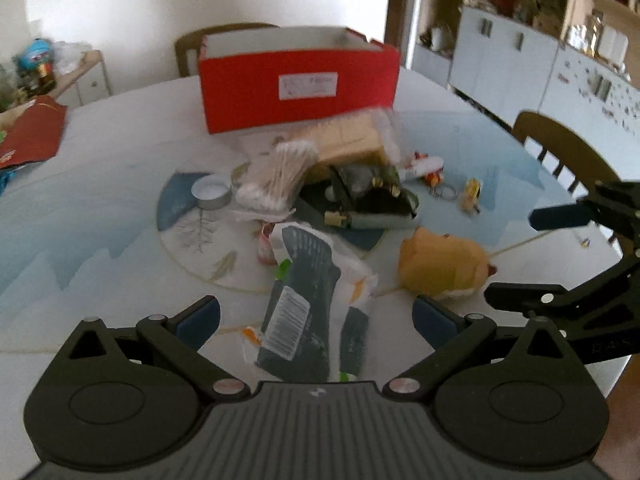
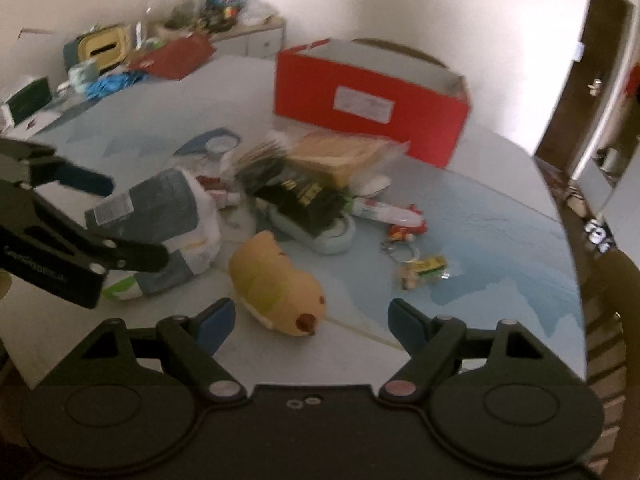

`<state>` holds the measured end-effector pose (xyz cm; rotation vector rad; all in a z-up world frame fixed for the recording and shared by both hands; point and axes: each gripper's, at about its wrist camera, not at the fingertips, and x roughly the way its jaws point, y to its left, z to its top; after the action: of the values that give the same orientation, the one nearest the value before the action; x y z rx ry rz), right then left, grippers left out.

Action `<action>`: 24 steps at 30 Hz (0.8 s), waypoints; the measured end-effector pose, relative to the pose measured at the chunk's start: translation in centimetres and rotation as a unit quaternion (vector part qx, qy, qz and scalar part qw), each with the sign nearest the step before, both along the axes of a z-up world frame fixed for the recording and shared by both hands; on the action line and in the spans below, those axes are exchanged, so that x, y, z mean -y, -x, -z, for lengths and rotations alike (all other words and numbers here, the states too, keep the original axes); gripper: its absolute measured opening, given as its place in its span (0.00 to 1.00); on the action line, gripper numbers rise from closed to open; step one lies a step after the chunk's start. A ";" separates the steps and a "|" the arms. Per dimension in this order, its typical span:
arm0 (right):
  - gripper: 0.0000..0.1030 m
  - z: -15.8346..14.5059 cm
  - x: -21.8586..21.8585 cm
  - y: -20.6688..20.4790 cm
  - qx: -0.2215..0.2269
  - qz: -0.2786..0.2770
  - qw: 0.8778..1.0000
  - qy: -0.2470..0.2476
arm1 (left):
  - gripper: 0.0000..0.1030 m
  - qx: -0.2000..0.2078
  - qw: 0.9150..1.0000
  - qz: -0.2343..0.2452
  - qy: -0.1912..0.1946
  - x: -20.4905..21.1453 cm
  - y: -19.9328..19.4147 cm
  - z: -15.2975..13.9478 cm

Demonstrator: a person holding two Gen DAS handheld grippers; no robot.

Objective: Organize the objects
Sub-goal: 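Reach the left gripper to the white-green plastic bag and the right gripper to the yellow plush toy, then grasp the white-green bag with the left gripper while the right gripper grasps the yellow plush toy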

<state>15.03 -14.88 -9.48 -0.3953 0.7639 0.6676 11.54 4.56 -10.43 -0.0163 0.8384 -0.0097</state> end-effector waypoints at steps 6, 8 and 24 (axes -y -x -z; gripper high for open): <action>0.80 1.5 -1.8 -1.3 -0.007 -0.004 1.000 0.028 | 0.96 -0.026 0.999 0.027 0.002 -1.0 -1.6 1.6; 0.80 1.8 -2.3 -1.5 -0.005 -0.005 0.999 0.032 | 0.87 -0.032 0.999 0.033 0.002 -1.3 -1.8 1.9; 0.59 2.7 -5.5 -2.0 -0.019 -0.003 0.998 0.062 | 0.31 -0.045 0.994 0.097 0.029 -3.2 -2.2 2.0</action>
<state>17.04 -9.37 -12.17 -0.4993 0.8422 0.6370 13.73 7.73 -12.40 0.0104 0.9263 -0.2168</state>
